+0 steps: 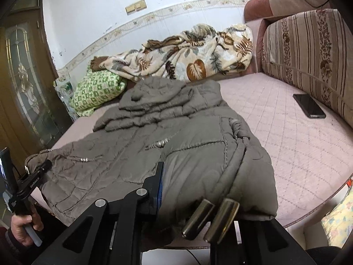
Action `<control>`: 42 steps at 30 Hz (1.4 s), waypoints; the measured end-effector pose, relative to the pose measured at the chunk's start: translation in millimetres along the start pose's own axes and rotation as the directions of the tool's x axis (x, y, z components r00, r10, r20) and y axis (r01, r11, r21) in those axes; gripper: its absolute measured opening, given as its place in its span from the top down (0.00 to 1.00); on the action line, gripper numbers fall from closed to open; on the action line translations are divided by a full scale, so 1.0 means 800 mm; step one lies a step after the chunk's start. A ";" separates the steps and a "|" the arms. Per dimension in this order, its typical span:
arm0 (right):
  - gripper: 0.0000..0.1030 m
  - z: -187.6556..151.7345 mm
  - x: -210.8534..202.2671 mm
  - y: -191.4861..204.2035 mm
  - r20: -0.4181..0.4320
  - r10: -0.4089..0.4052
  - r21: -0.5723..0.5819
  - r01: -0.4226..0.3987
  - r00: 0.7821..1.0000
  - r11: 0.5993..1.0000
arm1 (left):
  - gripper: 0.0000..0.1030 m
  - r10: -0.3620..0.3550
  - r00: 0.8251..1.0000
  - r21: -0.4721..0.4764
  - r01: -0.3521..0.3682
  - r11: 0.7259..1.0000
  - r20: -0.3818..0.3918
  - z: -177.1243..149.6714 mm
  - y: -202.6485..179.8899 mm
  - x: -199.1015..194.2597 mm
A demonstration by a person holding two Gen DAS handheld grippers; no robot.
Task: Fold large clothes
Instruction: 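Lift the gripped hem with both tools toward the hood, then lay the hem over the hood with both tools and open them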
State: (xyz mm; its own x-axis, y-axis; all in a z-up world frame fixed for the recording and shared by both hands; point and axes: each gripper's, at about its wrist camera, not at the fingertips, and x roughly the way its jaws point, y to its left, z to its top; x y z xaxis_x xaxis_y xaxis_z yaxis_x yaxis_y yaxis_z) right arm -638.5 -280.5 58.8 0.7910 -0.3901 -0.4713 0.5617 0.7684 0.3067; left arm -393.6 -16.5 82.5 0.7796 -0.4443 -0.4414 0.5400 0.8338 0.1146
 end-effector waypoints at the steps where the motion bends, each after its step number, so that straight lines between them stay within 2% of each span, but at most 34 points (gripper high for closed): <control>1: 0.80 0.005 -0.006 0.000 0.009 0.007 0.001 -0.007 1.000 1.000 | 0.75 -0.004 1.000 -0.006 0.004 1.000 0.011 0.005 0.002 -0.005; 10: 0.80 0.067 -0.031 0.012 0.104 0.068 -0.011 -0.068 0.992 0.998 | 0.75 -0.038 0.996 -0.083 0.045 0.996 0.076 0.074 0.027 -0.013; 23: 0.80 0.164 -0.005 0.006 0.179 0.152 0.052 -0.163 0.972 0.985 | 0.75 -0.050 0.987 -0.119 0.068 0.991 0.150 0.177 0.016 0.027; 29: 0.80 0.220 0.032 0.007 0.204 0.164 0.047 -0.177 0.965 0.983 | 0.75 -0.041 0.987 -0.136 0.062 0.989 0.152 0.234 0.004 0.078; 36: 0.80 0.285 0.106 0.003 0.206 0.152 0.055 -0.166 0.967 0.985 | 0.72 -0.026 0.991 -0.147 0.046 0.988 0.133 0.293 -0.011 0.155; 40: 0.80 0.312 0.164 -0.005 0.182 0.135 0.081 -0.152 0.974 0.985 | 0.68 -0.011 0.997 -0.180 0.026 0.983 0.080 0.318 -0.018 0.217; 42: 0.80 0.322 0.195 -0.009 0.167 0.119 0.093 -0.136 0.979 0.986 | 0.60 -0.020 0.999 -0.211 0.028 0.977 0.038 0.329 -0.017 0.252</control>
State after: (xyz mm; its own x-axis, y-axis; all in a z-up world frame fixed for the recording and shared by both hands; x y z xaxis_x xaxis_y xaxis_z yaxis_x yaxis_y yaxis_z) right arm -456.8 -477.9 195.7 0.8817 -0.3750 -0.2864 0.4689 0.7637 0.4437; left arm -160.5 -203.7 225.9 0.7800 -0.4735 -0.4092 0.4826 0.8714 -0.0884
